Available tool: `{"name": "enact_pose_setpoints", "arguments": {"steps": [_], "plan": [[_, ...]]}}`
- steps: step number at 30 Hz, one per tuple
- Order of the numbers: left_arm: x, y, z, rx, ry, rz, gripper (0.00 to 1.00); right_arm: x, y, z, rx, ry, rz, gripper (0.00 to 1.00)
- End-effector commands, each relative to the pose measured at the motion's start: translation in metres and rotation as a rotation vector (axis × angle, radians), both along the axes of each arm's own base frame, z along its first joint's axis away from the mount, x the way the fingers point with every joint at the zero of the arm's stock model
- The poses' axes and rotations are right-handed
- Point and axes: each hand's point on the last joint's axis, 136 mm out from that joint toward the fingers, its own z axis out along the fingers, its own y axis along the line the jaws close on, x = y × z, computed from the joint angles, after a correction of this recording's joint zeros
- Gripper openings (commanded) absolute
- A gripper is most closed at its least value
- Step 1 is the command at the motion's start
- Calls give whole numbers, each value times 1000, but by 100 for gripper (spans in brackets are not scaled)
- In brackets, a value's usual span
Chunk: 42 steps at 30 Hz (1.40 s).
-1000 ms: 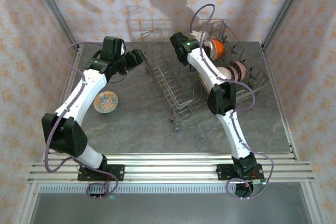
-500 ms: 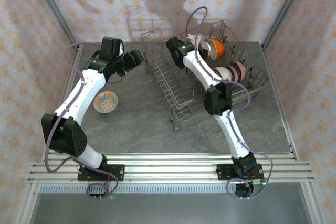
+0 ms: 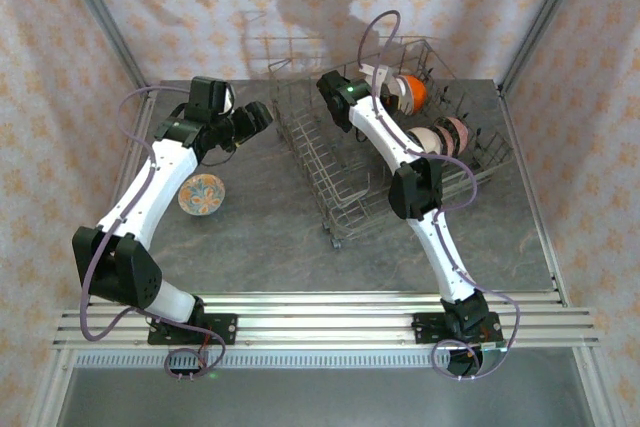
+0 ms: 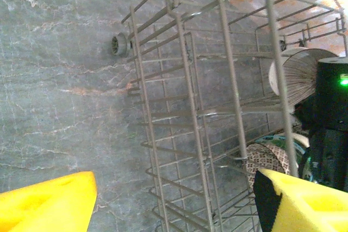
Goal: Load the bowls into the dish rack
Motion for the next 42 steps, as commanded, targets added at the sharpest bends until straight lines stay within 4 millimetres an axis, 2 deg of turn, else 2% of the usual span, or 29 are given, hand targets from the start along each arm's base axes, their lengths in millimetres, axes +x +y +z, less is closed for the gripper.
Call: {"name": "enact_pose_setpoints", "arguments": {"steps": [1, 10, 19, 21, 25, 26, 35, 37, 41, 42], "plan": [[-8, -3, 2, -11, -4, -23, 77, 4, 0, 30, -18, -151, -34, 0], [-12, -2, 3, 1, -6, -29, 78, 13, 11, -3, 12, -118, -14, 0], [-12, -1, 0, 9, 2, -31, 78, 10, 23, -16, 57, -66, 19, 1], [-14, 0, -1, 13, 7, -30, 78, 9, 25, -20, 76, -46, 28, 9], [-15, 2, -2, 16, 8, -22, 78, 6, 25, -23, 95, -13, 38, 13], [-16, 2, -2, 17, 8, -20, 78, 4, 26, -25, 99, -4, 39, 18], [-20, 10, -6, 30, 16, 18, 78, 6, 31, -34, 110, 59, 82, 29], [-23, 15, -8, 42, 23, 36, 78, 7, 32, -32, 106, 67, 96, 36], [-33, 40, -20, 72, 67, 117, 79, 8, 32, -15, 69, 95, 132, 67], [-36, 47, -24, 78, 84, 138, 79, 7, 32, -12, 63, 101, 137, 71]]}}
